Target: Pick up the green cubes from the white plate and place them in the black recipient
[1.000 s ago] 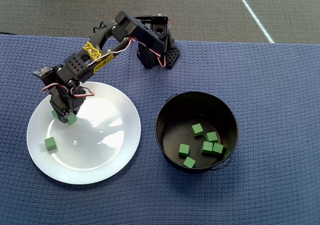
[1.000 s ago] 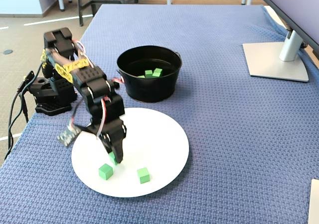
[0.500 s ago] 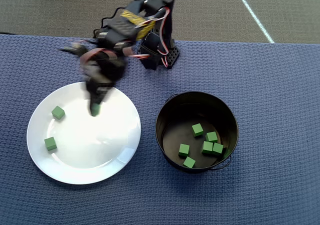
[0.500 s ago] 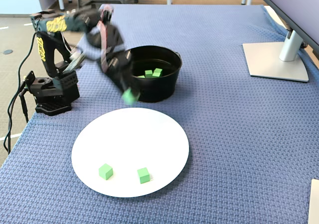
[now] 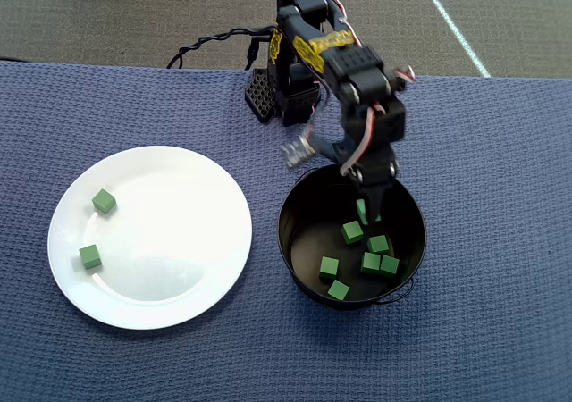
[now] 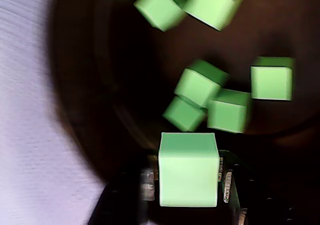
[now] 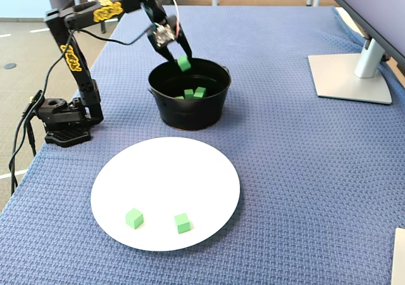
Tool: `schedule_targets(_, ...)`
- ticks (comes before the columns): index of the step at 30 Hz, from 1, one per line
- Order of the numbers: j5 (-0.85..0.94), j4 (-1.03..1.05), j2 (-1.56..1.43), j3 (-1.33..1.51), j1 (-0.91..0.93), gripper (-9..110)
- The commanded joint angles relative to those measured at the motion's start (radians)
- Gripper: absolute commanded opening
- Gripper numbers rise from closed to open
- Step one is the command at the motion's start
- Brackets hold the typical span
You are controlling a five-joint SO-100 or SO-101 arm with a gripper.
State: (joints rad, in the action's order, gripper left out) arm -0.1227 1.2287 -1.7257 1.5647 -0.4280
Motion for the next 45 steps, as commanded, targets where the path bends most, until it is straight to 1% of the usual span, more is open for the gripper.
schedule_targets(1, -0.014, -0.028, 0.003, -0.052, 0.041, 25)
schedule_targets(4, 0.023, 0.078, 0.026, -0.215, 0.161, 28)
schedule_targets(8, 0.063, 0.179, 0.069, -0.422, 0.413, 22)
schedule_targets(10, 0.074, 0.201, 0.078, -0.463, 0.546, 21)
schedule_targets(12, 0.077, 0.199, 0.083, -0.448, 0.681, 21)
schedule_targets(15, 0.071, 0.127, 0.103, -0.351, 0.865, 22)
schedule_targets(17, 0.092, 0.061, 0.109, -0.250, 0.957, 23)
schedule_targets(20, 0.124, -0.032, 0.114, -0.101, 1.089, 22)
schedule_targets(22, 0.155, -0.069, 0.153, -0.060, 1.172, 22)
schedule_targets(23, 0.175, -0.071, 0.187, -0.066, 1.206, 24)
schedule_targets(24, 0.192, -0.055, 0.225, -0.089, 1.232, 28)
schedule_targets(25, 0.204, -0.032, 0.262, -0.124, 1.256, 29)
schedule_targets(27, 0.216, -0.018, 0.331, -0.181, 1.302, 29)
schedule_targets(31, 0.227, -0.057, 0.479, -0.265, 1.362, 26)
schedule_targets(37, 0.250, -0.064, 0.597, -0.376, 1.394, 24)
schedule_targets(40, 0.256, 0.000, 0.713, -0.512, 1.399, 23)
schedule_targets(45, 0.295, 0.049, 0.788, -0.604, 1.381, 23)
